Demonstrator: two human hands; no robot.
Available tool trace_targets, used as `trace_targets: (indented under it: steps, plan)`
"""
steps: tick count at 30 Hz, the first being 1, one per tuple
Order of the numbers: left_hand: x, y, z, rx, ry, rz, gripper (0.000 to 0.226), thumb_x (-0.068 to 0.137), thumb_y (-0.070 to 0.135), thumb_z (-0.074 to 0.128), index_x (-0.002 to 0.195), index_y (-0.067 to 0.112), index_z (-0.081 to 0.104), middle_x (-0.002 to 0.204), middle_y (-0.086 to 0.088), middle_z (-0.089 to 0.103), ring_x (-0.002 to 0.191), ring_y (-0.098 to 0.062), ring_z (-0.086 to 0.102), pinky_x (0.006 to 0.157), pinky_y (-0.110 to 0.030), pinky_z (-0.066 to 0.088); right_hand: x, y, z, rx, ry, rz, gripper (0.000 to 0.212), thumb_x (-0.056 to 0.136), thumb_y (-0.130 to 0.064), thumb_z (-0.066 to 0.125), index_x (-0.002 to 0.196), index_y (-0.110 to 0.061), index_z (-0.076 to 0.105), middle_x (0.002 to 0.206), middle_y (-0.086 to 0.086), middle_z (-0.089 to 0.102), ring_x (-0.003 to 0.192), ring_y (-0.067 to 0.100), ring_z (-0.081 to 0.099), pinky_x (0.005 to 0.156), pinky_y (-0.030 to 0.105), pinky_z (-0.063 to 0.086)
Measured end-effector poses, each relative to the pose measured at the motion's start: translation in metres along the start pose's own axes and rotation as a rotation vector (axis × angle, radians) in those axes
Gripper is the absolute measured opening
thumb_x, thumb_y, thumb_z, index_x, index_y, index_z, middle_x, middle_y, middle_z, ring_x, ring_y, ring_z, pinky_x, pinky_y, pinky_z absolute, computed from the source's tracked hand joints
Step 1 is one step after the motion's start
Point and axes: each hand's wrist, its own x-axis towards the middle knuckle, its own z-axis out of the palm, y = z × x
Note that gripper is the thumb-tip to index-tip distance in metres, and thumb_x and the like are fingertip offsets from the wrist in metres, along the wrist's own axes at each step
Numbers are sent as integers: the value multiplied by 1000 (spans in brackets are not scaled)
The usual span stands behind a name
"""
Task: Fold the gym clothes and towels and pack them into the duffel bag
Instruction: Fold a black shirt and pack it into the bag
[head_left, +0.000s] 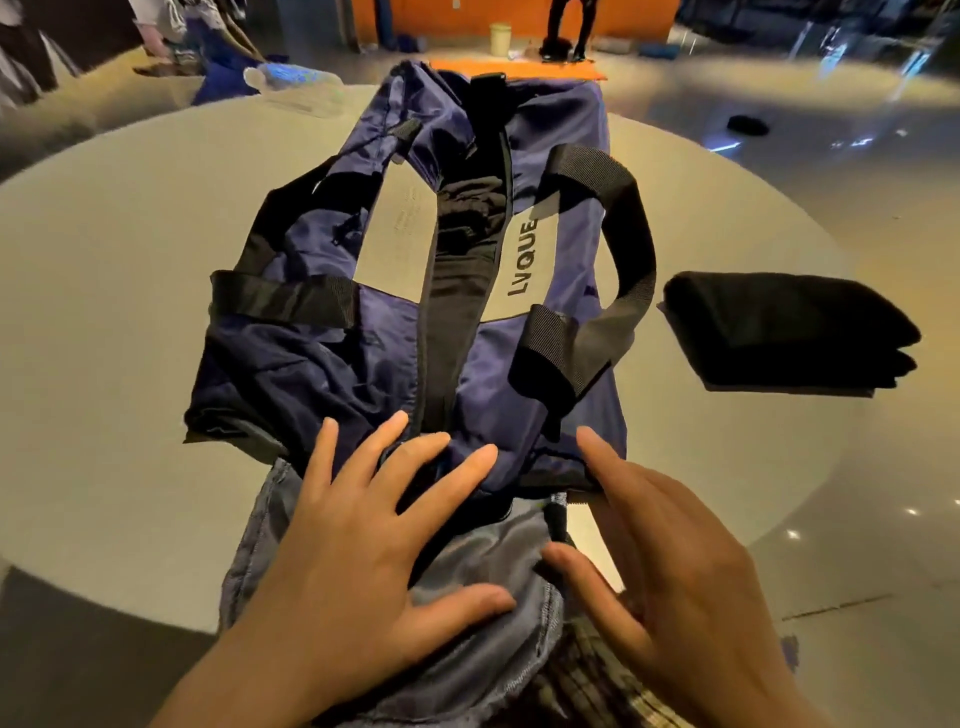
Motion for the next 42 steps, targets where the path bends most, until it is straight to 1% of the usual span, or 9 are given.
trace_targets:
  steps: [6, 12, 18, 23, 29, 32, 35, 39, 42]
  plan:
    - [-2, 5, -3, -45, 42, -17, 68, 87, 77, 30, 141, 36, 42, 137, 3, 49, 138, -27, 35, 111, -64, 10, -3, 4, -2, 6, 2, 25, 67, 88, -54, 50, 144, -18, 38, 111, -6, 64, 99, 7, 56, 82, 16, 43]
    - [26, 20, -23, -135, 340, 58, 41, 95, 48, 41, 129, 28, 52, 124, 5, 56, 128, -17, 46, 112, -60, 19, 31, 23, -23, 163, 81, 236, 68, 83, -60, 50, 142, -42, 23, 99, -22, 56, 81, 4, 57, 69, 20, 44]
    - [68, 32, -39, -188, 308, 230, 34, 93, 38, 49, 115, 19, 66, 110, 4, 62, 110, -17, 56, 90, -42, 48, 107, 114, -45, -140, 136, 453, 60, 92, -50, 52, 144, -25, 36, 137, 7, 52, 122, 30, 50, 99, 51, 42]
    - [90, 40, -44, -216, 265, 367, 39, 90, 40, 52, 124, 22, 60, 105, 7, 64, 96, -10, 59, 78, -33, 53, 99, 181, -35, -268, -14, 587, 73, 87, -66, 22, 138, -20, 47, 137, 7, 52, 126, 28, 46, 105, 52, 36]
    - [121, 55, -56, -230, 242, 508, 36, 91, 44, 50, 118, 24, 64, 107, 10, 64, 89, -6, 61, 73, -30, 54, 42, 147, -39, -5, -2, 417, 57, 87, -63, 31, 135, -37, 48, 137, -9, 50, 130, 10, 40, 110, 48, 31]
    - [144, 70, -56, -273, 160, 513, 44, 92, 52, 43, 127, 30, 57, 117, 11, 59, 98, -6, 59, 81, -26, 51, 12, 117, -45, 104, 11, 307, 46, 92, -61, 33, 132, -42, 48, 137, -19, 49, 132, 2, 37, 111, 42, 29]
    - [165, 87, -37, -279, -54, 485, 62, 90, 68, 33, 145, 42, 28, 143, 15, 39, 124, -4, 42, 101, -23, 38, -7, 97, -43, 199, 107, 301, 41, 95, -46, 38, 130, -32, 53, 132, -21, 53, 128, -1, 41, 110, 44, 31]
    - [171, 99, 0, -331, -422, 403, 91, 79, 71, 51, 152, 40, 6, 159, 19, 1, 143, 1, 3, 118, -22, 7, -14, 89, -41, 304, 200, 365, 33, 93, -39, 37, 121, -40, 54, 125, -31, 51, 122, -8, 42, 107, 40, 36]
    - [165, 102, 8, -496, -514, 295, 107, 69, 71, 58, 152, 37, 1, 156, 25, -11, 141, 9, -7, 119, -23, 5, -13, 90, -45, 326, 260, 425, 32, 89, -41, 44, 120, -42, 51, 118, -23, 58, 115, -1, 52, 98, 22, 41]
